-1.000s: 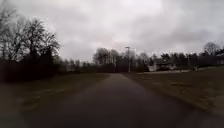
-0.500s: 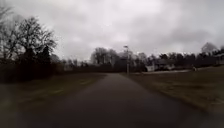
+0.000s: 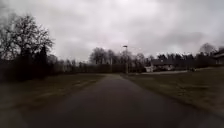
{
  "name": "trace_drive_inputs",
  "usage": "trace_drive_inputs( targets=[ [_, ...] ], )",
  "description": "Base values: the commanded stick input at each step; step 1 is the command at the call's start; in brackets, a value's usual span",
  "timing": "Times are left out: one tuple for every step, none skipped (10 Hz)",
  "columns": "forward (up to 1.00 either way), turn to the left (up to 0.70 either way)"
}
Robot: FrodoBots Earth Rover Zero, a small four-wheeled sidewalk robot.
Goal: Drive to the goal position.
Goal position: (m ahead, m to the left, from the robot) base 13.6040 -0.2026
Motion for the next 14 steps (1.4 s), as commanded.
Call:
trace_drive_inputs(
  targets=[
    [1.00, 0.00],
    [1.00, 0.00],
    [1.00, 0.00],
    [1.00, 0.00],
    [1.00, 0.00],
    [1.00, 0.00],
    [1.00, 0.00],
    [1.00, 0.00],
    [1.00, 0.00],
    [1.00, 0.00],
    [1.00, 0.00],
    [1.00, 0.00],
    [1.00, 0.00],
    [1.00, 0.00]
  ],
)
